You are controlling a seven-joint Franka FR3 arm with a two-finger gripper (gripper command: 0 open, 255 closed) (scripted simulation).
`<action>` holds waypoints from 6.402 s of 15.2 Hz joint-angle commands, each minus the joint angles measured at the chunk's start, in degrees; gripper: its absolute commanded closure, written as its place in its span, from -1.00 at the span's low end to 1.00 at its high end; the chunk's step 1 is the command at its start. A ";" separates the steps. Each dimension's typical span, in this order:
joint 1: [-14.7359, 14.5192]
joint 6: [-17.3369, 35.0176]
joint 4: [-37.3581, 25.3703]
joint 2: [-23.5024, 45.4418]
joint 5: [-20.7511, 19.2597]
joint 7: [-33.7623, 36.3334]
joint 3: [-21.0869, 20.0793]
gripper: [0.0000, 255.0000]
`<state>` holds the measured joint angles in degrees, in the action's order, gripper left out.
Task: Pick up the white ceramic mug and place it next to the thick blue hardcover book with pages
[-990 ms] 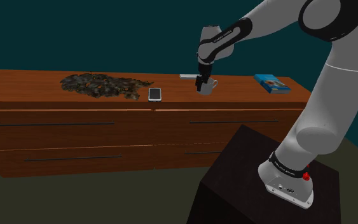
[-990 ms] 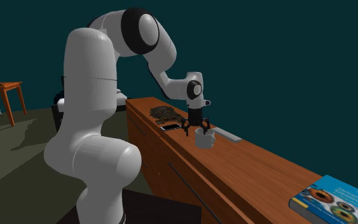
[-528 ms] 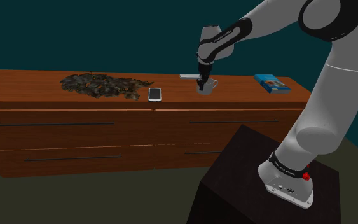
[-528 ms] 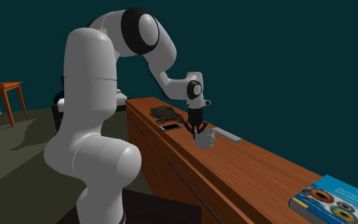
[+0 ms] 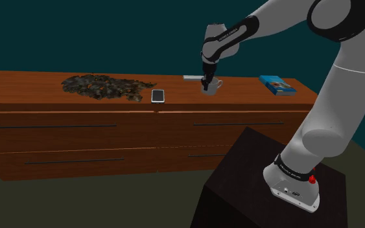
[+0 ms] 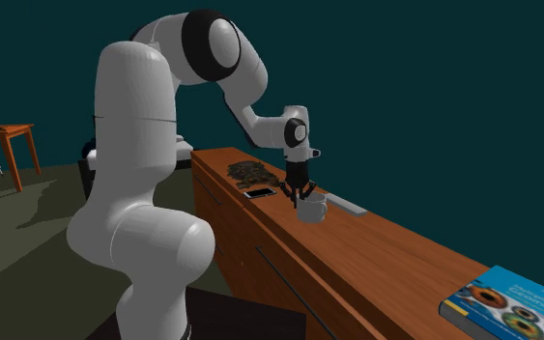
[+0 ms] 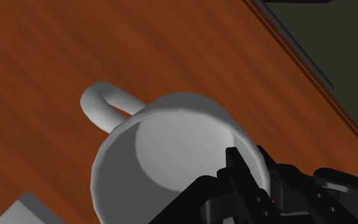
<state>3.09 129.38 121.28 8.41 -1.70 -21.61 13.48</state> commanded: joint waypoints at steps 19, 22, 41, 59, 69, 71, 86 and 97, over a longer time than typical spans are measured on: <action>-0.42 -14.55 -8.19 -6.50 -1.41 0.51 0.01 1.00; -0.46 -16.78 -9.84 -7.10 -1.51 0.50 -0.01 1.00; 8.64 -17.14 -3.01 -15.93 -4.92 -17.44 10.20 1.00; 19.19 -15.94 -9.96 -8.50 -0.98 -43.90 24.52 1.00; 19.53 -8.47 -4.58 -5.89 0.73 -44.92 24.72 1.00; 19.61 -6.99 -3.66 -5.19 1.23 -45.23 24.73 1.00; 20.69 2.84 1.30 0.99 6.18 -48.39 24.02 1.00; 20.72 2.87 1.24 1.10 6.25 -48.34 23.90 -1.00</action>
<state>23.80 132.24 122.52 9.50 4.56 -69.95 37.37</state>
